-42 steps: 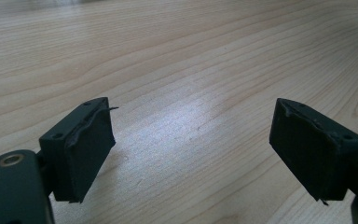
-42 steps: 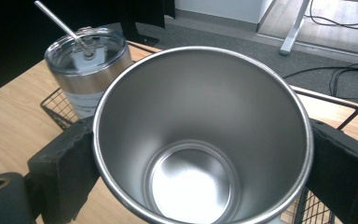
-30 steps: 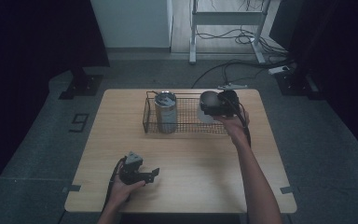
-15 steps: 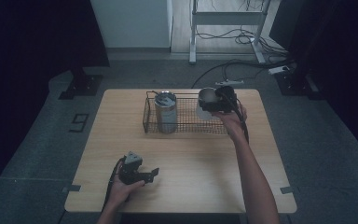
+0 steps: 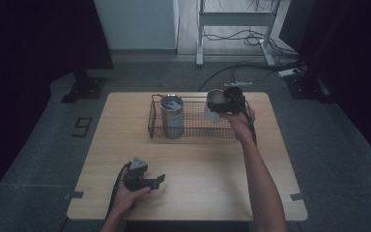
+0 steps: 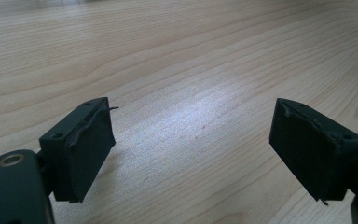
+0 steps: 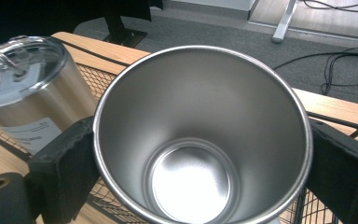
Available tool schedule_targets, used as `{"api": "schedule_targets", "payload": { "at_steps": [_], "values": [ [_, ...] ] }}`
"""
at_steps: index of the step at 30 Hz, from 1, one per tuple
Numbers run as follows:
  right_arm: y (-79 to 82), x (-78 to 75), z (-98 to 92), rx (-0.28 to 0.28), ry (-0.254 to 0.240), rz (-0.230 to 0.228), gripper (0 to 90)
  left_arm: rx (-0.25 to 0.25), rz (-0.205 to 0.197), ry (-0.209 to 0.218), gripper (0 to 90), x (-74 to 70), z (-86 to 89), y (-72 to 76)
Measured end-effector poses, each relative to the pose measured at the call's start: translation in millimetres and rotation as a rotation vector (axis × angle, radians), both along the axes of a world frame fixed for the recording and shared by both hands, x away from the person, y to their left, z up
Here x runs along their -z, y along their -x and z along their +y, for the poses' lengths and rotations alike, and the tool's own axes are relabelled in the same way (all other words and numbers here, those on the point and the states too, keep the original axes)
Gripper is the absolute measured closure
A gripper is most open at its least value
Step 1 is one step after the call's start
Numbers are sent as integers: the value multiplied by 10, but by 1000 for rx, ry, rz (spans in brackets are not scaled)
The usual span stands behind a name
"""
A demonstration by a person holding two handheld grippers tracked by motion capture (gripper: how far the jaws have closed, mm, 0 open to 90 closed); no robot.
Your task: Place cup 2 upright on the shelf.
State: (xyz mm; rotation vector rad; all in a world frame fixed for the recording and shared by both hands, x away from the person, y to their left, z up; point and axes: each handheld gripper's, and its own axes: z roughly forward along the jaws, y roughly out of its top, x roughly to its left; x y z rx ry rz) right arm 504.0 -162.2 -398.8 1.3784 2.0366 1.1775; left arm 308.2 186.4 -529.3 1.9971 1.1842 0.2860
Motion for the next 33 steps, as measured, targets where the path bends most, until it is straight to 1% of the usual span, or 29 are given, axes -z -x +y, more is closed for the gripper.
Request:
{"api": "schedule_targets", "payload": {
  "at_steps": [5,9,12,14,15,18,26,28,33],
  "values": [
    [-76,50,-8,1,14,10,63,0,2,-3,138,7,4,-4],
    [-126,56,7,1,20,13,63,1,6,-3,139,12,10,-7],
    [-168,63,24,4,31,18,63,6,12,23,143,-6,15,-2],
    [-195,67,32,5,36,18,63,5,4,20,143,-25,22,2],
    [-199,68,33,5,36,17,63,7,3,25,143,-32,28,4],
    [-224,88,31,5,29,17,64,3,4,27,143,-35,36,2],
    [-281,184,45,4,40,41,63,7,9,19,143,-22,34,-3],
    [-292,205,63,3,55,47,63,7,13,15,143,-21,37,-5],
    [-329,286,93,-1,70,79,63,6,14,16,143,-18,38,-6]
  ]
}}
